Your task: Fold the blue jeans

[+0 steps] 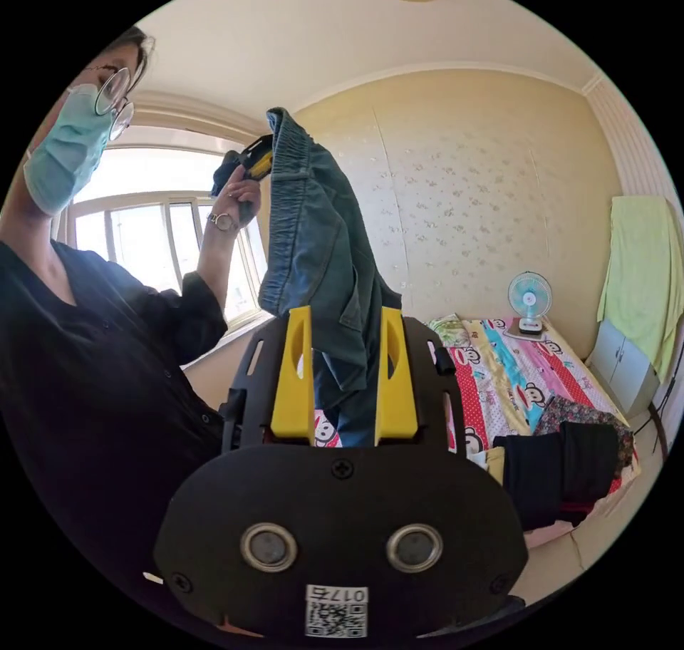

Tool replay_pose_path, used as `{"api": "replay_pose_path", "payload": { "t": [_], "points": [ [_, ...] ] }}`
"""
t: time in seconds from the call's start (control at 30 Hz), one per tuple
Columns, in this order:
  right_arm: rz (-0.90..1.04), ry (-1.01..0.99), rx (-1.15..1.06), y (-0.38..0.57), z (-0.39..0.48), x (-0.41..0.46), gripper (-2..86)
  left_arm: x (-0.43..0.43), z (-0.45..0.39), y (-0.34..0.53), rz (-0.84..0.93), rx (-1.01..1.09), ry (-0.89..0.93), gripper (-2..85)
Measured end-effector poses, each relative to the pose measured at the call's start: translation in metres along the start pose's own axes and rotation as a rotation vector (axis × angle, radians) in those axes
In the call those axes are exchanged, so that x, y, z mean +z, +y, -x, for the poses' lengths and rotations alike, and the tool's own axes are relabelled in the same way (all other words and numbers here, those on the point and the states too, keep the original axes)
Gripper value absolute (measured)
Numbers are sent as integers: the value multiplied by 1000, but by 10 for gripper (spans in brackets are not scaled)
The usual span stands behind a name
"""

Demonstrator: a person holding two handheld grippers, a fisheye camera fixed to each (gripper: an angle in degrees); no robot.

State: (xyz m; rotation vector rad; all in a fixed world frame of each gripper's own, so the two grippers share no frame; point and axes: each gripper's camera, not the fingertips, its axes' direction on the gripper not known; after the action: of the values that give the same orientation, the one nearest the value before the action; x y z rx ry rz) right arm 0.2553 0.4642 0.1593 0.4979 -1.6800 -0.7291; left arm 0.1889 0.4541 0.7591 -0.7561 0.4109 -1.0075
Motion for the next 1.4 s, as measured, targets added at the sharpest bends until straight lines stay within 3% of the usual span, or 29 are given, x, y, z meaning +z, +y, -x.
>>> {"api": "replay_pose_path", "payload": {
  "t": [0.17, 0.4, 0.5, 0.6, 0.73, 0.8, 0.97, 1.07, 1.17, 1.27, 1.4],
  "points": [
    [-23, -64, 11, 0, 38, -1, 192, 1, -42, -23, 3, 20, -80, -8],
    [35, 44, -57, -19, 68, 30, 212, -27, -97, -50, -26, 93, -133, -8],
    [39, 106, -148, -41, 88, 43, 181, -53, -104, -59, -57, 86, -120, -8],
    [-15, 147, -265, -63, 112, 46, 88, -91, -102, -65, -116, 59, -125, -8],
    [-297, 234, -308, -94, 134, 24, 44, -161, -98, -71, -209, 9, -219, -8],
    [-376, 177, -273, -113, 131, 15, 41, -192, -98, -72, -249, -2, -260, -8],
    [-443, -272, -134, -187, 89, 8, 38, -271, -110, -77, -354, 48, -278, -8],
    [-478, -425, -111, -224, 75, 16, 39, -310, -116, -89, -389, 91, -285, -7],
    [-458, -438, -133, -258, 74, 31, 39, -341, -113, -109, -409, 124, -306, -7],
    [-358, -367, -151, -291, 71, 59, 39, -369, -97, -133, -409, 127, -440, -7],
    [-202, -330, -129, -325, 43, 125, 38, -403, -18, -173, -367, 5, -562, -5]
  ]
}}
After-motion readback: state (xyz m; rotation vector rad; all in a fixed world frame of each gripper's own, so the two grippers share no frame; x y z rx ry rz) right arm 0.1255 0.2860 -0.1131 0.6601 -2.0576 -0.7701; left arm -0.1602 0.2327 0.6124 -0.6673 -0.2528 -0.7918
